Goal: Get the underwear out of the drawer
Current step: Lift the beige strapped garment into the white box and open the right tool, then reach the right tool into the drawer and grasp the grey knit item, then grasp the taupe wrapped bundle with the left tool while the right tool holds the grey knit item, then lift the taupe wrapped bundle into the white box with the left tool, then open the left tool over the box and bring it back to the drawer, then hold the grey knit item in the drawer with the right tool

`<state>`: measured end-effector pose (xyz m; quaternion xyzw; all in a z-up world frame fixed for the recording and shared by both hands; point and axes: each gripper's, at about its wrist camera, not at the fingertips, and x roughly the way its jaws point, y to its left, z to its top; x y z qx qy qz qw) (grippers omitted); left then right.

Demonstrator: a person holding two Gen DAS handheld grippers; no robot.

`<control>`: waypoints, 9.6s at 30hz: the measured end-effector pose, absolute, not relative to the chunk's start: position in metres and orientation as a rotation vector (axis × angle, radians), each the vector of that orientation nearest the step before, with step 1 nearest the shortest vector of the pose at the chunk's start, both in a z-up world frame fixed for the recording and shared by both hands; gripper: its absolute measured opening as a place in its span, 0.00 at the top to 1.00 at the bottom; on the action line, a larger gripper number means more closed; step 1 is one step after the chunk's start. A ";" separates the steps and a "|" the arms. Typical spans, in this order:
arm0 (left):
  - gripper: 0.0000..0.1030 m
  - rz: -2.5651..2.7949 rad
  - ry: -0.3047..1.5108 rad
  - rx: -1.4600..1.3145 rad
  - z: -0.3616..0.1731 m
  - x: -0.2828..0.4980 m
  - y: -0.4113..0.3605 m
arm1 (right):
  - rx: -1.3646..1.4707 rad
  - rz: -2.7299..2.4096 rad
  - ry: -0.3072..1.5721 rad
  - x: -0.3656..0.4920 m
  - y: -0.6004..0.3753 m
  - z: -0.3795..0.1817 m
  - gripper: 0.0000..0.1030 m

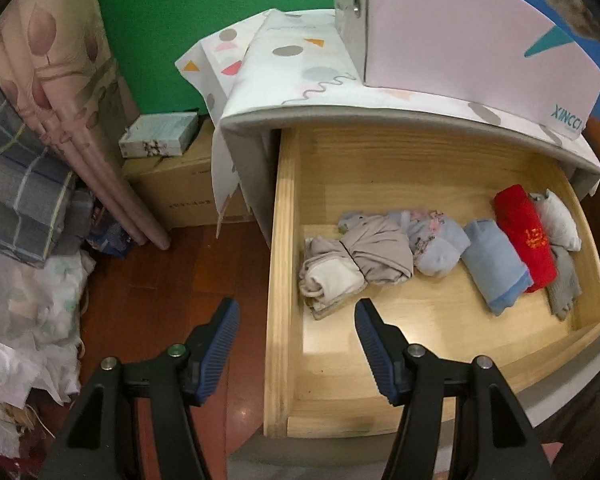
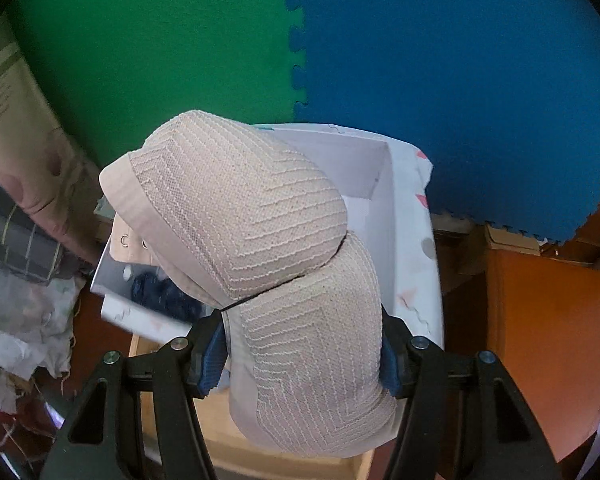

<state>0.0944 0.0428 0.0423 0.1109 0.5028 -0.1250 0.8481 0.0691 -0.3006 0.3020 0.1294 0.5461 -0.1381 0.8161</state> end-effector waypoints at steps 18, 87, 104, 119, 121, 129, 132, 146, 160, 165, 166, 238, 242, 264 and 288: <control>0.40 -0.243 1.092 0.124 0.034 0.101 0.056 | 0.266 -0.319 1.395 0.154 -0.304 0.190 0.37; 0.40 -0.264 1.131 0.195 0.025 0.099 0.045 | 0.084 -0.183 1.787 -0.071 -0.252 0.011 0.59; 0.40 -0.383 1.145 0.330 0.021 0.110 0.015 | 0.197 -0.182 1.803 -0.098 -0.260 0.017 0.64; 0.40 -0.524 1.260 0.458 -0.003 0.142 -0.037 | 0.173 -0.200 1.807 -0.096 -0.225 0.008 0.63; 0.40 -0.517 1.271 0.471 -0.007 0.148 -0.042 | 0.171 -0.201 1.806 -0.095 -0.223 0.006 0.62; 0.40 -0.515 1.301 0.511 -0.021 0.162 -0.053 | 0.138 -0.193 1.808 -0.092 -0.219 0.003 0.61; 0.39 -0.512 1.305 0.493 -0.023 0.169 -0.053 | 0.134 -0.193 1.808 -0.092 -0.216 0.002 0.60; 0.43 -0.414 1.314 0.547 -0.036 0.188 -0.057 | 0.122 -0.188 1.804 -0.095 -0.217 0.007 0.59; 0.61 -0.310 1.399 0.429 -0.036 0.177 -0.031 | 0.130 -0.206 1.801 -0.091 -0.218 0.012 0.59; 0.61 -0.274 1.420 0.372 -0.036 0.168 -0.023 | 0.158 -0.233 1.797 -0.090 -0.222 0.012 0.59; 0.61 -0.270 1.418 0.364 -0.037 0.166 -0.022 | 0.172 -0.245 1.797 -0.089 -0.224 0.012 0.59; 0.63 -0.358 1.039 0.144 0.207 0.267 -0.122 | 0.277 -0.480 1.750 -0.098 -0.245 0.013 0.61; 0.61 -0.363 1.082 0.151 0.188 0.270 -0.123 | 0.278 -0.481 1.750 -0.098 -0.245 0.013 0.61; 0.47 -0.358 0.837 0.236 0.248 0.174 -0.079 | 0.271 -0.478 1.757 -0.097 -0.243 0.011 0.61; 0.46 -0.210 1.108 0.215 0.041 0.106 0.009 | 0.235 -0.460 1.744 -0.097 -0.234 0.015 0.64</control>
